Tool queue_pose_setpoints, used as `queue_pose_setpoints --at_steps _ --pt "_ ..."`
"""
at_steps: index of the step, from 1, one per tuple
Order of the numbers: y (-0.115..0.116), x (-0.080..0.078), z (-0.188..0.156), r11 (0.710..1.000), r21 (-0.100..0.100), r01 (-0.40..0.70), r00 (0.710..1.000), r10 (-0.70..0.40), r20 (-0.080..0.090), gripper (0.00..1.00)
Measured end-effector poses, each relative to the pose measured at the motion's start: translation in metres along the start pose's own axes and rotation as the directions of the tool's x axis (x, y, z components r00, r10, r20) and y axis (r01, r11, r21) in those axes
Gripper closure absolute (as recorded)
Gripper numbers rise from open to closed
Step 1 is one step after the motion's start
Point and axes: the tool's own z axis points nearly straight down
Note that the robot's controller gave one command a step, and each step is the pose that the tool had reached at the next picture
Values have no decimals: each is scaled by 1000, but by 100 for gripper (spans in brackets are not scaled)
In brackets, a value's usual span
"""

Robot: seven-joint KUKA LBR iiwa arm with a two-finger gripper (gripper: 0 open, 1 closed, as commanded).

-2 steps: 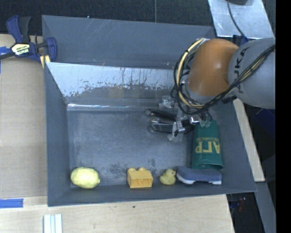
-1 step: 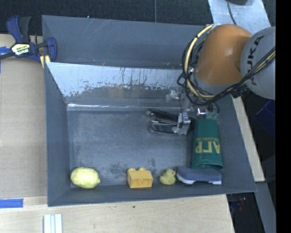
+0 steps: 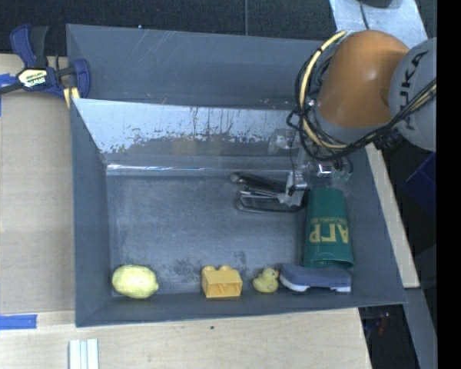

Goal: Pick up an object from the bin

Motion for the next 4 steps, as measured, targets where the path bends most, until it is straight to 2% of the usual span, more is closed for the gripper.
queue_pose_setpoints --at_steps 1,2,3,4 --pt "1 -2 40 981 -3 192 981 -192 -10 0" --pt "13 1 60 994 1 107 994 -107 1 0" --pt "24 5 78 979 4 204 979 -204 9 100" --pt "24 5 78 979 4 204 979 -204 9 100"
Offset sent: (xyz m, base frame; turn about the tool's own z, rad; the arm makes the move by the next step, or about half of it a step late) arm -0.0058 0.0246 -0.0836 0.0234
